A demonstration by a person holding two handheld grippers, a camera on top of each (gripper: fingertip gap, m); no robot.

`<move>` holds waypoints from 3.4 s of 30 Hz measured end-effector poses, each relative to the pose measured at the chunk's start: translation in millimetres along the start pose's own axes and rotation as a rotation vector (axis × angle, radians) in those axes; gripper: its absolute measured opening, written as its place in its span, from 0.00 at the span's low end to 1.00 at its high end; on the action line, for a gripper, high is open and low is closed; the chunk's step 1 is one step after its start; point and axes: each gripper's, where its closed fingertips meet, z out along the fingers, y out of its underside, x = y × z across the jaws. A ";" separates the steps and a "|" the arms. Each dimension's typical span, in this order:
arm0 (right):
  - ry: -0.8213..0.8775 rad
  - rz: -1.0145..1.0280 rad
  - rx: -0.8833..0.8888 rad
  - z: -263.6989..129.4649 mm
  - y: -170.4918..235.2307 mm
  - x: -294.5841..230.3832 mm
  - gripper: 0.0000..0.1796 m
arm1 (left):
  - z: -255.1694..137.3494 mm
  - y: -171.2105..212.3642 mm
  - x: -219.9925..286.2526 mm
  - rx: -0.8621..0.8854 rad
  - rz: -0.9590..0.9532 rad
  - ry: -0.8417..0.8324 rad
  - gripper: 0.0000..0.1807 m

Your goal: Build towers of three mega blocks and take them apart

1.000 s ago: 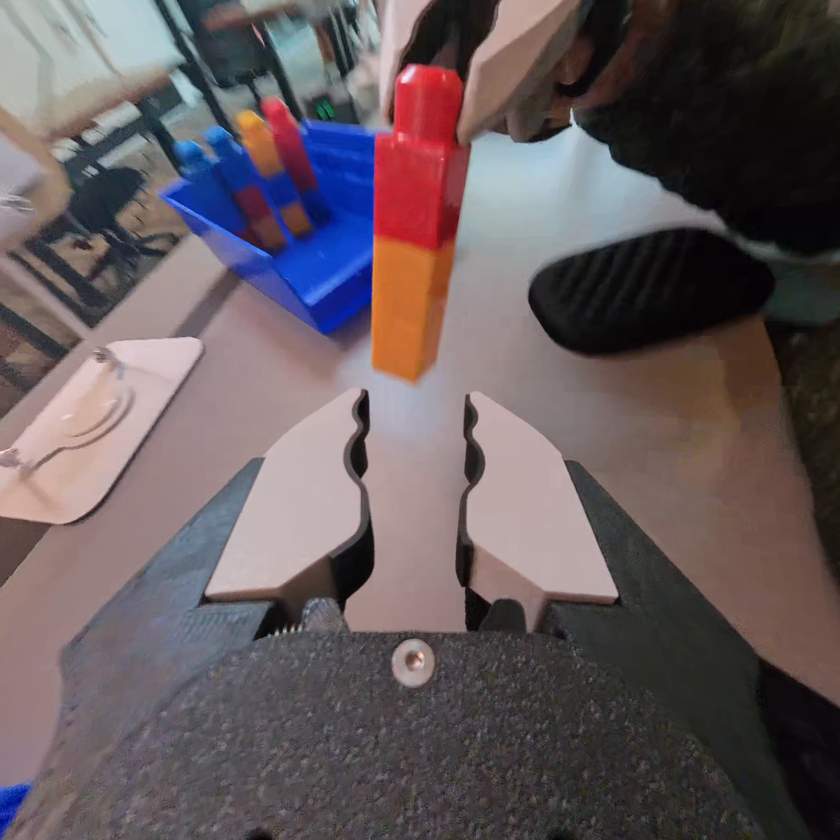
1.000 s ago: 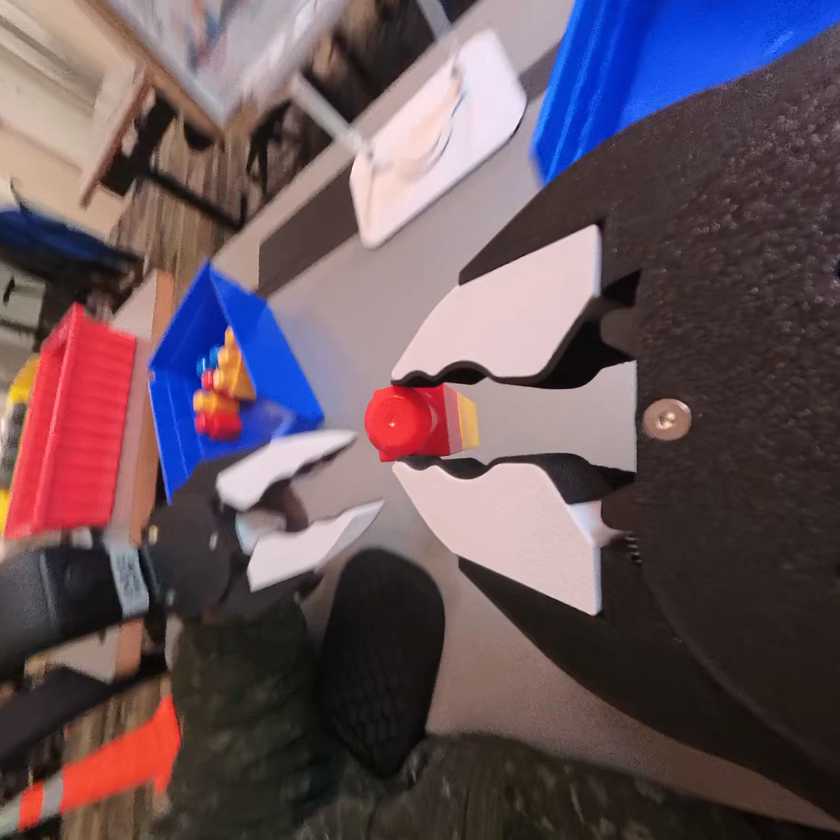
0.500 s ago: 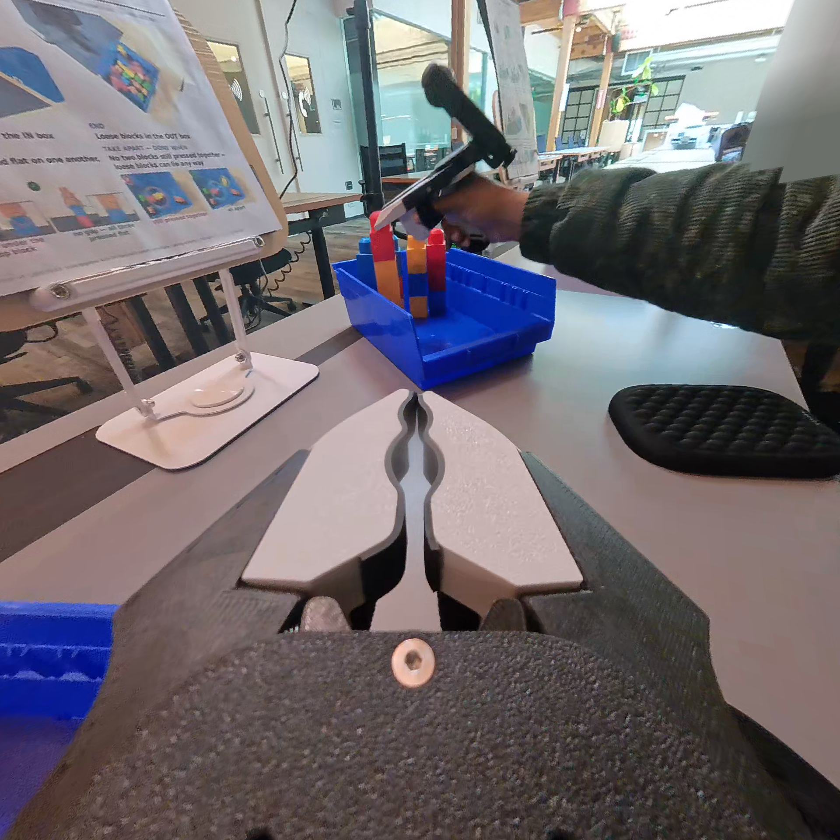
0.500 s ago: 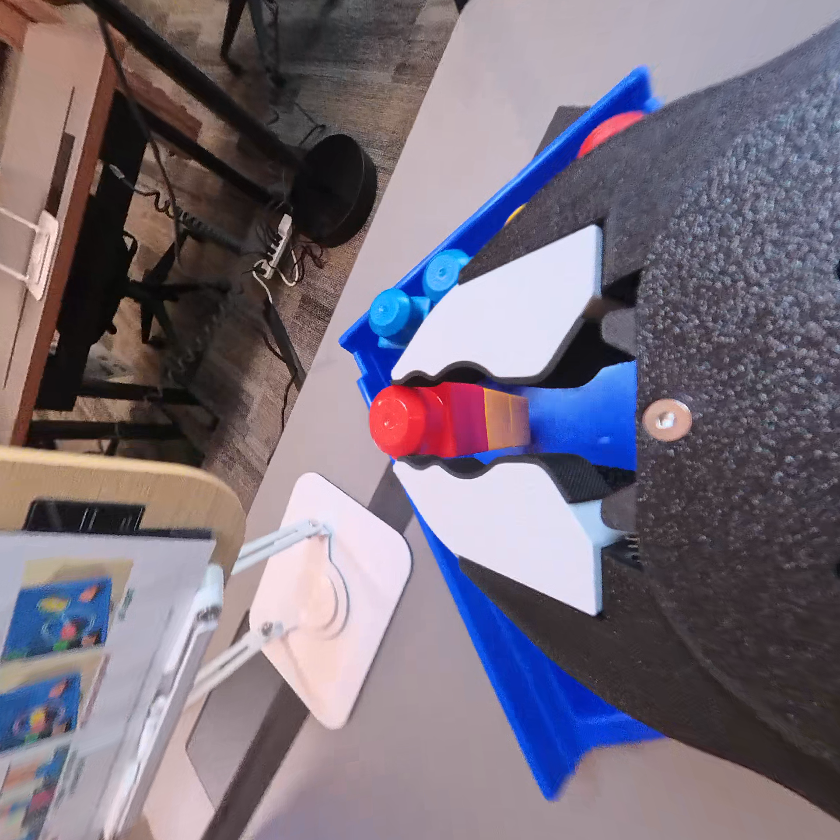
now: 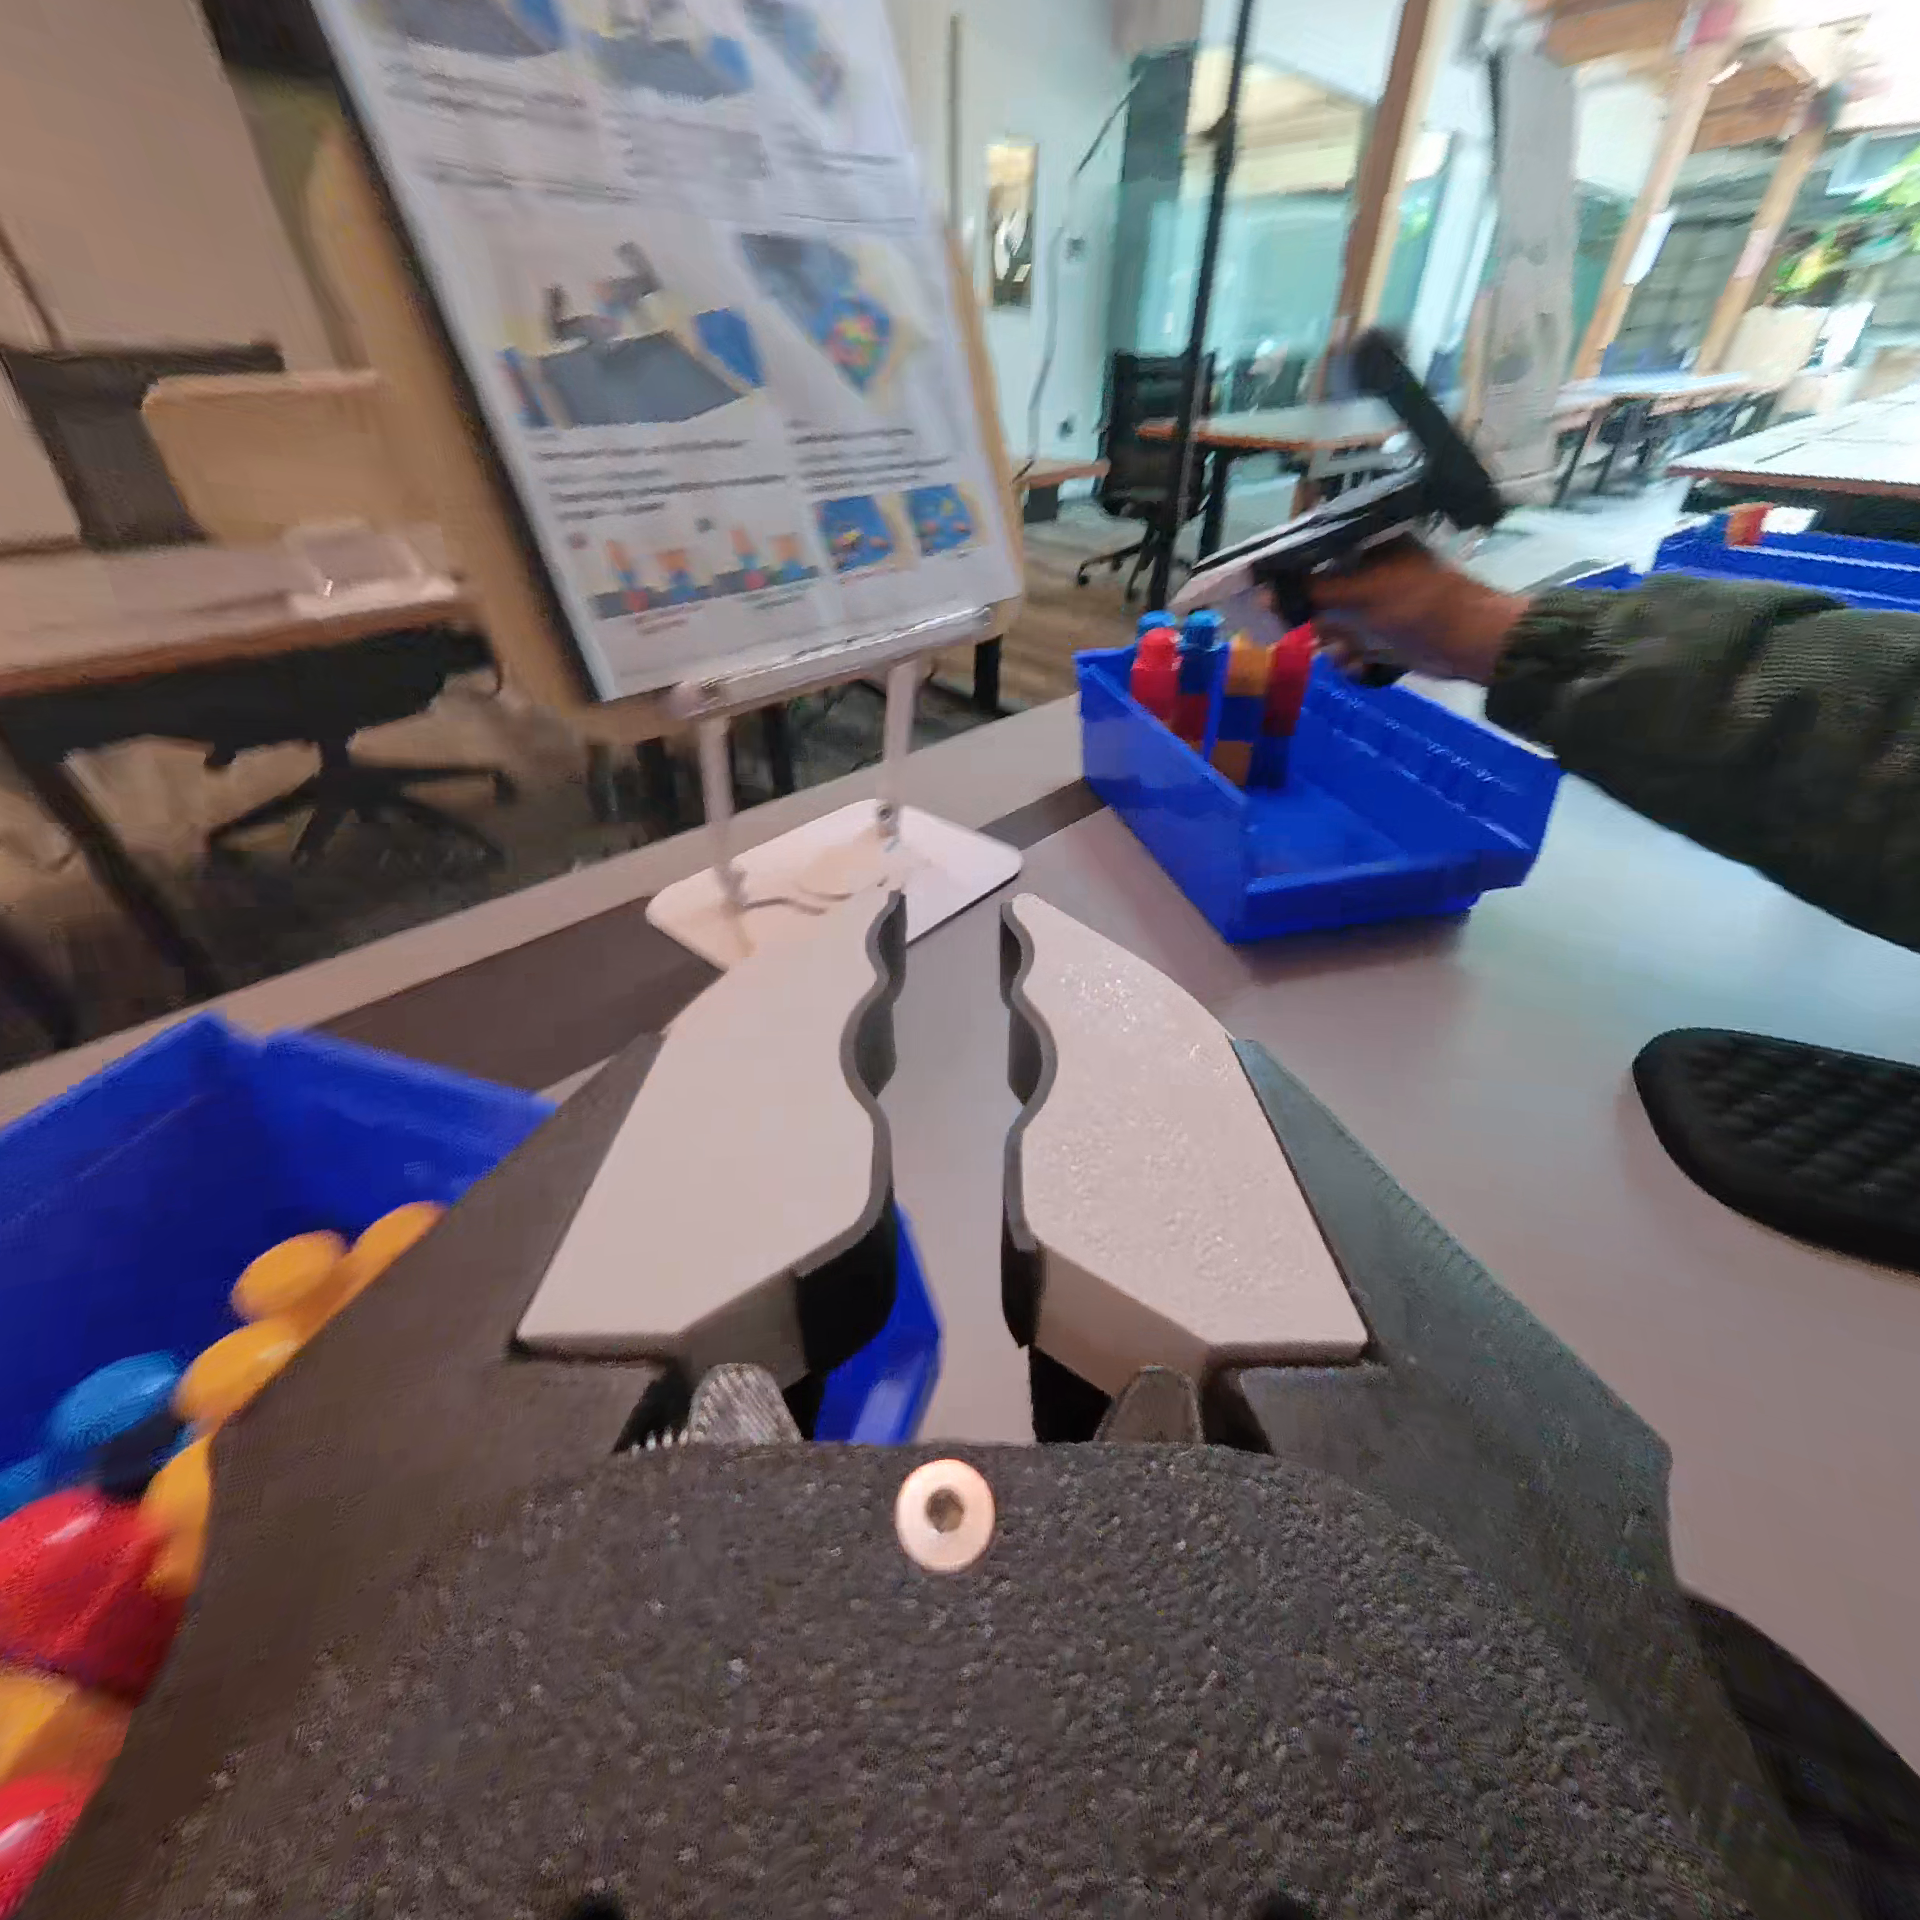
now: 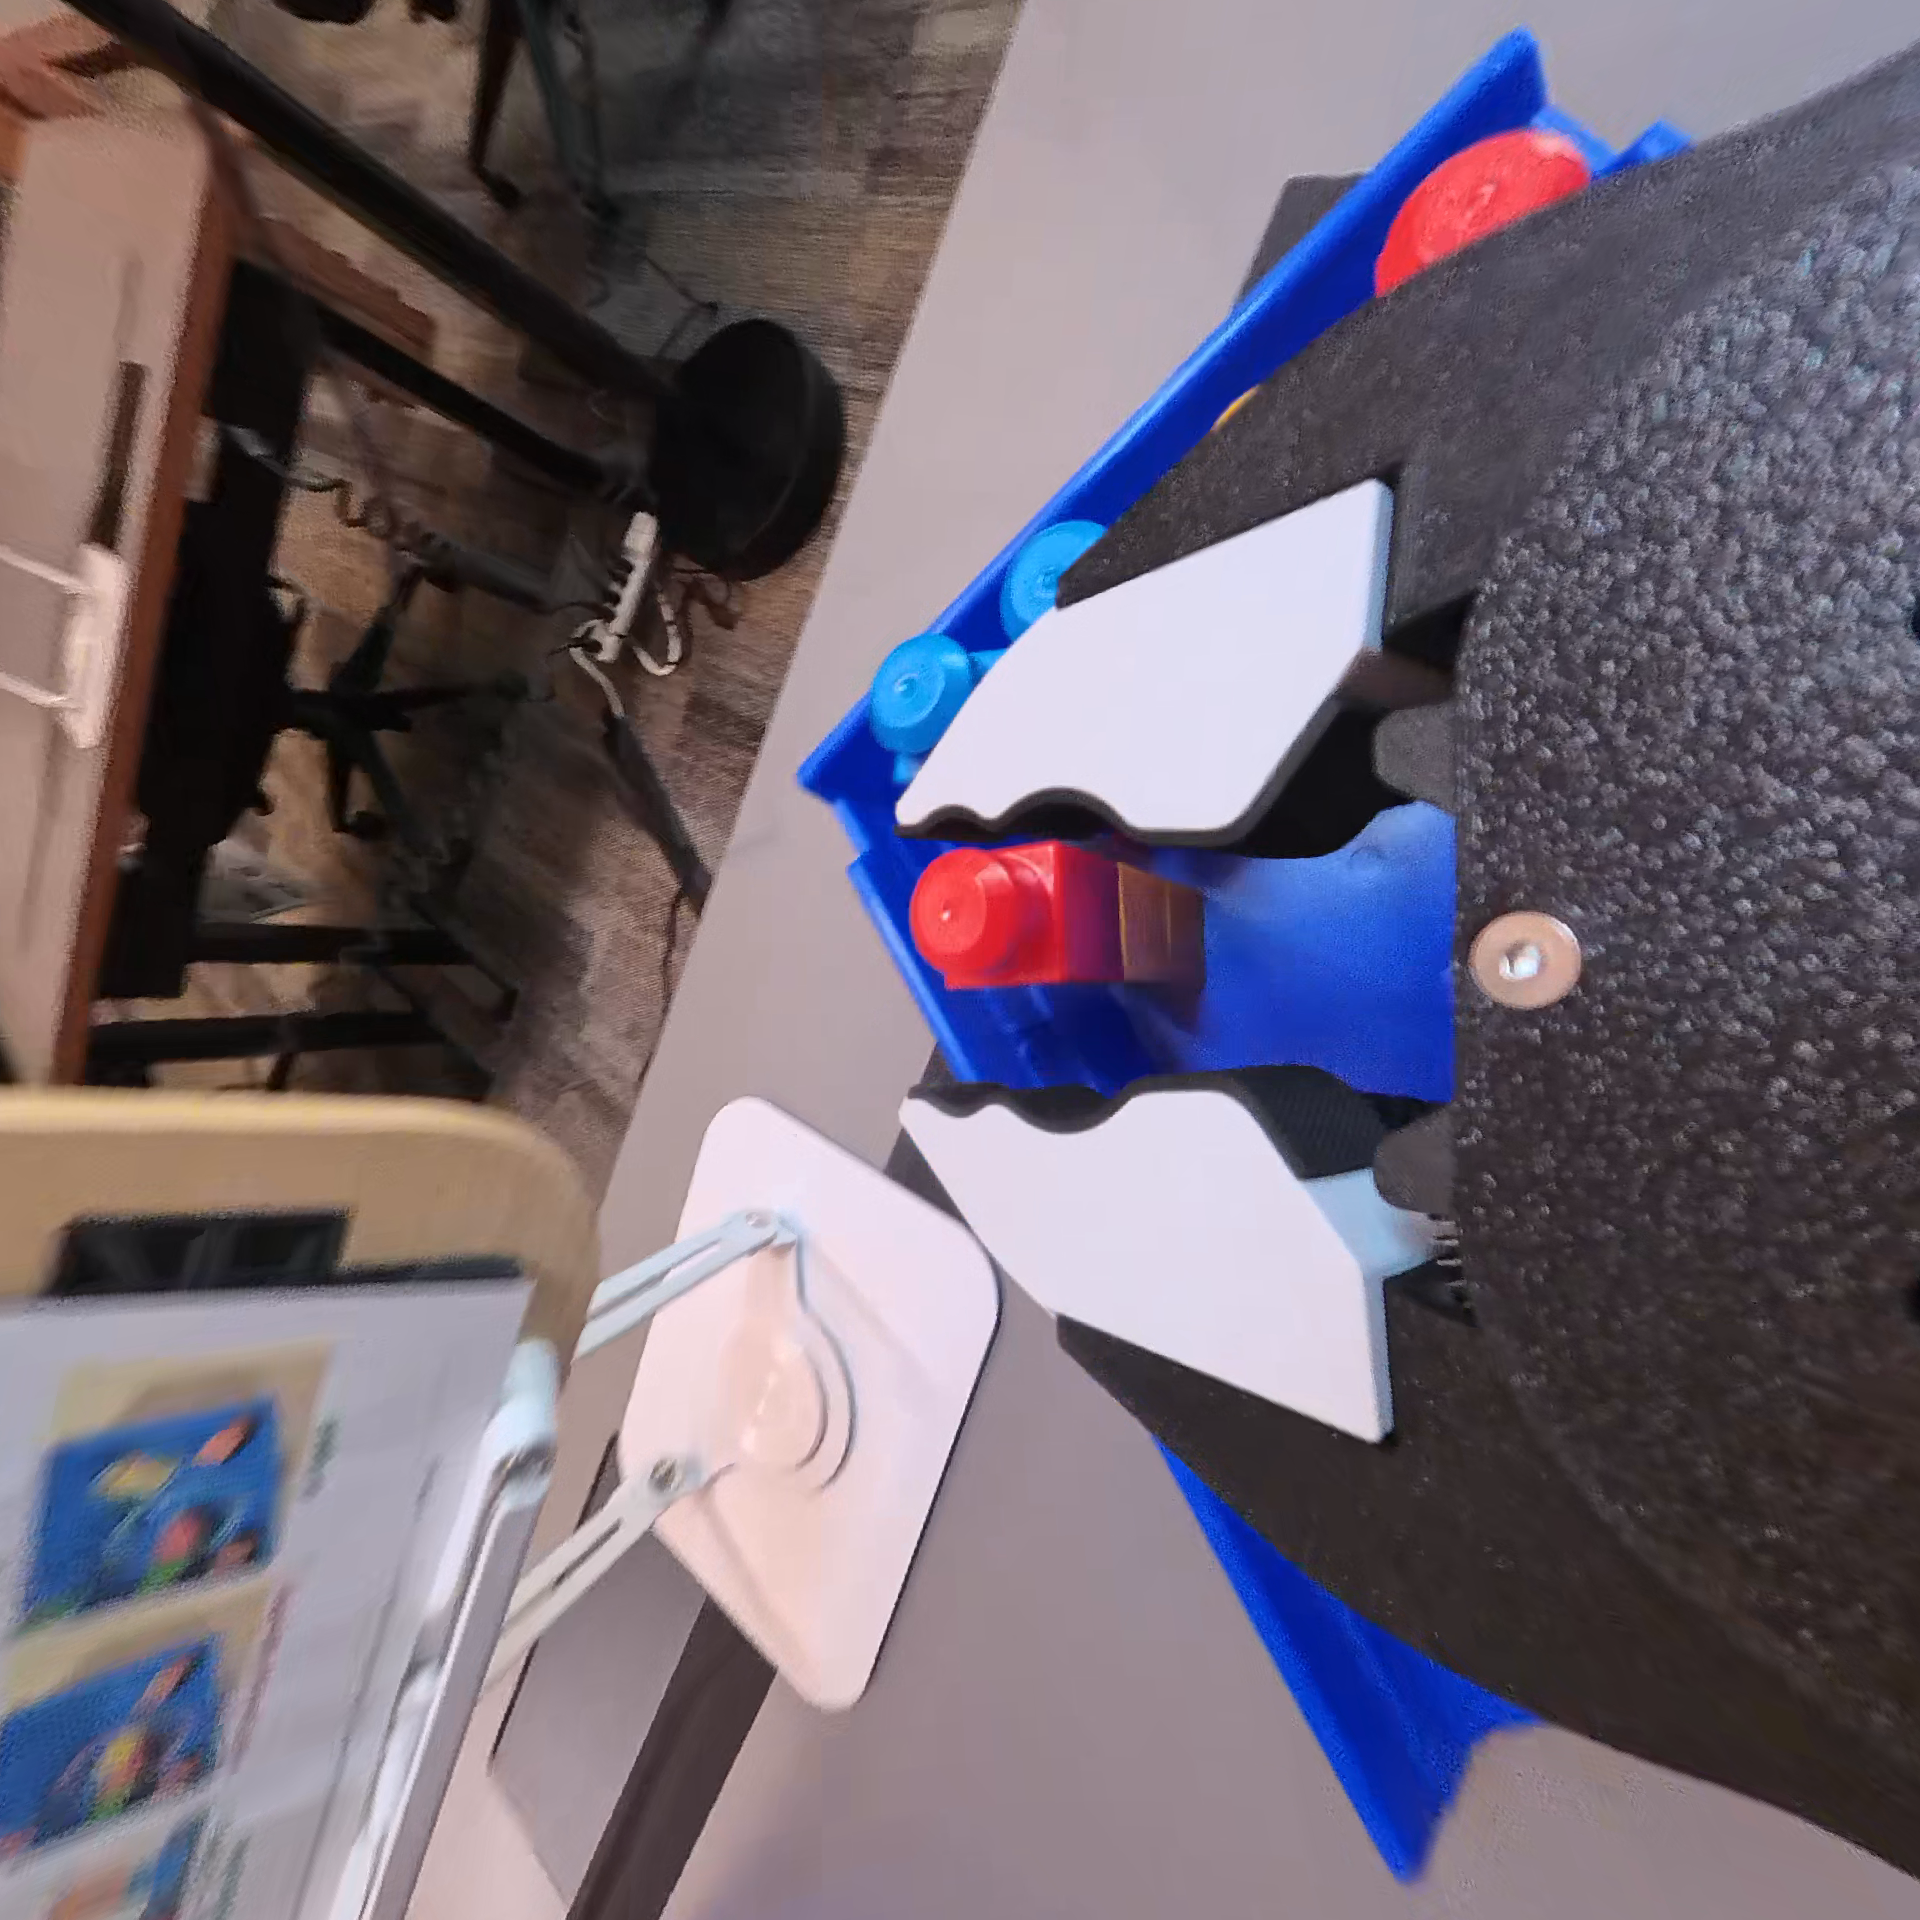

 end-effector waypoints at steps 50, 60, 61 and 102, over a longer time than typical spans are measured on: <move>-0.787 -0.556 0.086 -160.4 128.4 -405.1 0.22 | 36.6 106.0 200.5 -0.634 0.540 0.725 0.20; -0.817 -0.493 0.053 -159.4 138.6 -380.2 0.21 | 28.6 43.0 73.6 -0.497 0.340 0.364 0.20; -0.819 -0.477 0.053 -159.2 138.4 -377.6 0.21 | 26.6 35.2 47.7 -0.487 0.274 0.311 0.20; -0.927 -0.348 0.069 -165.9 137.7 -384.2 0.21 | 14.2 53.7 92.8 -0.508 0.273 0.592 0.20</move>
